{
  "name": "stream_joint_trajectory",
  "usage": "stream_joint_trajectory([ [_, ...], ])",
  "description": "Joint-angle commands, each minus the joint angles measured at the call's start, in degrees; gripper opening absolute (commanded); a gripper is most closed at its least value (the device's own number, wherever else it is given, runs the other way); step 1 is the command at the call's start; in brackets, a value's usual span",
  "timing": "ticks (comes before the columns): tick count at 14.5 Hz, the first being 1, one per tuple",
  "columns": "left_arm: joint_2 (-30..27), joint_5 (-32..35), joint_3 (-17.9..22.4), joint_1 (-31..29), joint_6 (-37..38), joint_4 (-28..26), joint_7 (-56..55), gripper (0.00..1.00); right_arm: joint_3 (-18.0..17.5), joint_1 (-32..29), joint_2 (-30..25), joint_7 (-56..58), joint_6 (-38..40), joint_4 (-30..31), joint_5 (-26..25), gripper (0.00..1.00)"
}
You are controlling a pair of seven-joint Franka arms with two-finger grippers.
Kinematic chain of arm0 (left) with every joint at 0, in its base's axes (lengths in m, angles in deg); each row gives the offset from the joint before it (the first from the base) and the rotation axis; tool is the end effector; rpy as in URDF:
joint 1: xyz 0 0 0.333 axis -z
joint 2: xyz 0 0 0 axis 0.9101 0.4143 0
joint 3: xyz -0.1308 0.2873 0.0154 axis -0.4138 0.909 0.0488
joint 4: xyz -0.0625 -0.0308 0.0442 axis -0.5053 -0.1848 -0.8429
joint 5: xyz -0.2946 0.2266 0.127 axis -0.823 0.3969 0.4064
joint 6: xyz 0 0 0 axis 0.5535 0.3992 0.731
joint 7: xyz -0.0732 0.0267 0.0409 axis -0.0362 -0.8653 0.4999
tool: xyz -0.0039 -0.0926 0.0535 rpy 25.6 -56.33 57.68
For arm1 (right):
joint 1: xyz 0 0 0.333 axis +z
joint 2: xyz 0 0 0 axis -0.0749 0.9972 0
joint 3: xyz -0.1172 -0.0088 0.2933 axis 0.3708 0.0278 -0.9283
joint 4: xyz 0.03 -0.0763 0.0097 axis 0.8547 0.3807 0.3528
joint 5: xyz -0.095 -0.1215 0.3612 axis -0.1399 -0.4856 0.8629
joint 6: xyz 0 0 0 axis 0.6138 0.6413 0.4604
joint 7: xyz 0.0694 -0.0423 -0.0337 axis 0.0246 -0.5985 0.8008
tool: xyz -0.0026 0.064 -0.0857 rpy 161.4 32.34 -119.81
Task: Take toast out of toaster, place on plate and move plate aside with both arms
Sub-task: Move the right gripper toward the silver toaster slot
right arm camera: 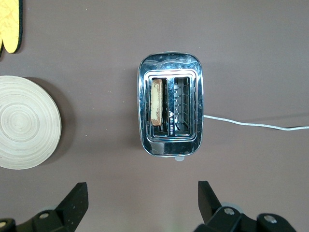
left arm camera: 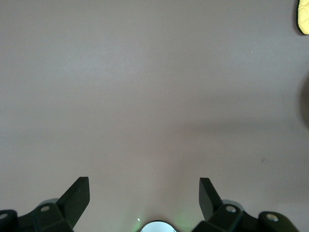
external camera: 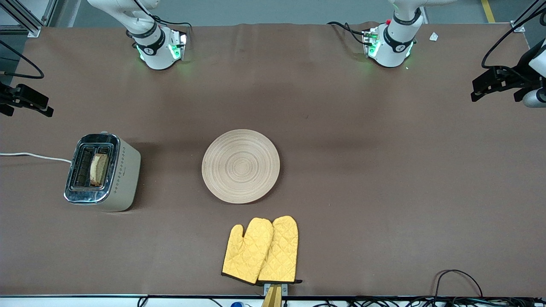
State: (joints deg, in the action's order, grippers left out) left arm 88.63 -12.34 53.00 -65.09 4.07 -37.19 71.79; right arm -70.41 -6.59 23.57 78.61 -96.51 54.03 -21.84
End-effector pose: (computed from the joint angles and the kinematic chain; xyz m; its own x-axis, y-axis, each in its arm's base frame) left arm 0.5410 -0.0426 0.6679 0.9976 -0.0493 -0.0490 -0.0508 -0.9982 -0.0312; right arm 0.5535 -0.0344 0.6485 0.9992 -0.0329 -0.0213 -0.0327 -0.9994 0.0083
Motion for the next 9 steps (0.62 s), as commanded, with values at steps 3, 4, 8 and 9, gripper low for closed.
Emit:
stream_joint_trajectory([
  [3, -0.38, 0.99, -0.81, 0.18, 1.36, 0.79, 0.69, 1.0, -0.31, -0.25, -1.3, 0.12, -0.22, 1.54, -0.5, 1.0],
  [4, -0.29, 0.99, -0.81, 0.1, 1.28, 0.79, 0.69, 1.0, -0.31, -0.16, -1.3, 0.12, -0.22, 1.54, -0.5, 1.0],
  [8, -0.29, 0.9, -0.81, 0.18, 1.36, 0.88, 0.69, 1.0, -0.31, -0.16, -1.3, 0.03, -0.74, 1.54, -0.5, 1.0],
  [9, -0.29, 0.9, -0.81, 0.1, 1.36, 0.88, 0.69, 1.0, -0.4, -0.16, -1.13, 0.03, -0.83, 1.54, -0.42, 1.0],
])
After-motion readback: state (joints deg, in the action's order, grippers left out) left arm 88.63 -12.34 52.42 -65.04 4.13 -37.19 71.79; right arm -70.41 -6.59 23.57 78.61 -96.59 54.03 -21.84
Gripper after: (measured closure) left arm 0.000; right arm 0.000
